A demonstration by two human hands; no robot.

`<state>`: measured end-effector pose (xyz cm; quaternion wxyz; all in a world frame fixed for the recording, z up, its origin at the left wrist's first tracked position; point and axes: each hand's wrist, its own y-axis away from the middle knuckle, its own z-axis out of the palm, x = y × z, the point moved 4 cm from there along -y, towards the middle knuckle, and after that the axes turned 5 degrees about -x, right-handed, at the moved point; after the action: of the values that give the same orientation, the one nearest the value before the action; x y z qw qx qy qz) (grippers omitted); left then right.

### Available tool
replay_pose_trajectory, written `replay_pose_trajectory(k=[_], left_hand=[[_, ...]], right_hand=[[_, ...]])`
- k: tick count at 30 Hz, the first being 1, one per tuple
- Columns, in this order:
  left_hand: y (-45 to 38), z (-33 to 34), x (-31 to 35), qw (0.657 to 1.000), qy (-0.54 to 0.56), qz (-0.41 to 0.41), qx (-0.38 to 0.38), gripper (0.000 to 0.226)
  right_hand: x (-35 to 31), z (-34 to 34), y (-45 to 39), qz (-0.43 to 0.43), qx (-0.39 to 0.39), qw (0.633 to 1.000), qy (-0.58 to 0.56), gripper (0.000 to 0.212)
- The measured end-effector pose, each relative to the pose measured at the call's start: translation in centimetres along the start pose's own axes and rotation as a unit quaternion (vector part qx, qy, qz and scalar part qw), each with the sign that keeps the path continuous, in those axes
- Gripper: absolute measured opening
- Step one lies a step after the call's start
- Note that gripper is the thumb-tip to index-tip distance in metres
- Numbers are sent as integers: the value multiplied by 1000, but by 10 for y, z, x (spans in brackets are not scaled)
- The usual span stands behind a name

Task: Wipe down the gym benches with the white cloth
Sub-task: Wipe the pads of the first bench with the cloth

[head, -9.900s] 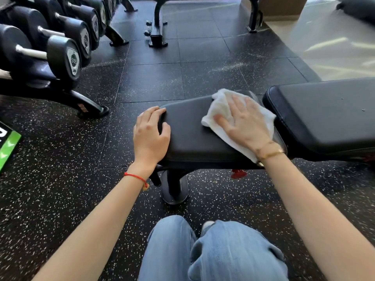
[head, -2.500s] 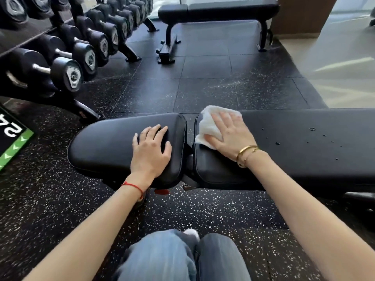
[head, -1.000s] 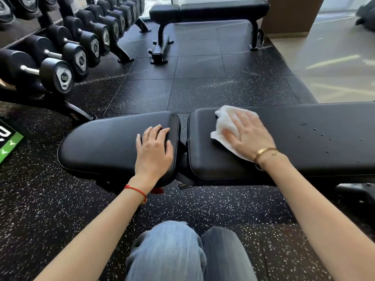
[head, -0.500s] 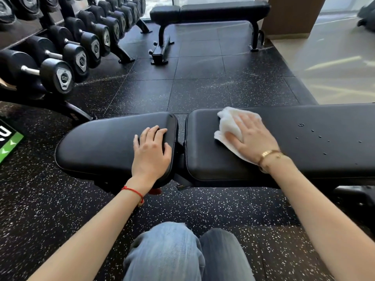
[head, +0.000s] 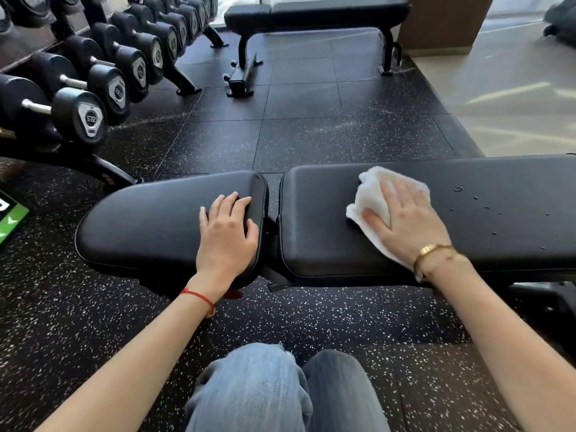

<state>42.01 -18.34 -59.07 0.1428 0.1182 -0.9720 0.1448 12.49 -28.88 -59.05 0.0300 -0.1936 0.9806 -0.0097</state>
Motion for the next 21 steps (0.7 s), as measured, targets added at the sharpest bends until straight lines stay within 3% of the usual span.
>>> replay_pose_trajectory(k=[2, 4, 7, 10, 13, 16, 19, 21], left_hand=[[-1, 0, 0, 1000, 1, -2, 0, 44], [0, 0, -1, 1000, 3, -4, -2, 44], [0, 0, -3, 1000, 5, 0, -1, 44], [1, -1, -6, 1000, 10, 6, 1, 45], [2, -2, -7, 1000, 19, 10, -2, 46], [2, -2, -4, 1000, 18, 9, -1, 47], [1, -3, -3, 1000, 19, 3, 2, 53], [1, -3, -3, 1000, 18, 4, 2, 54]], right_hand=[[-16, -1, -33, 14, -21, 1000, -7, 89], [-54, -3, -45, -24, -22, 999, -5, 87], [-109, -4, -9, -133, -23, 991, -8, 82], [-106, -8, 46, -186, -2, 982, -46, 74], [-64, -8, 55, -164, 32, 985, -41, 68], [-29, -11, 12, -74, 11, 997, -35, 69], [-47, -17, -41, -36, -31, 999, -17, 68], [-79, -16, -54, -64, -35, 997, 0, 69]])
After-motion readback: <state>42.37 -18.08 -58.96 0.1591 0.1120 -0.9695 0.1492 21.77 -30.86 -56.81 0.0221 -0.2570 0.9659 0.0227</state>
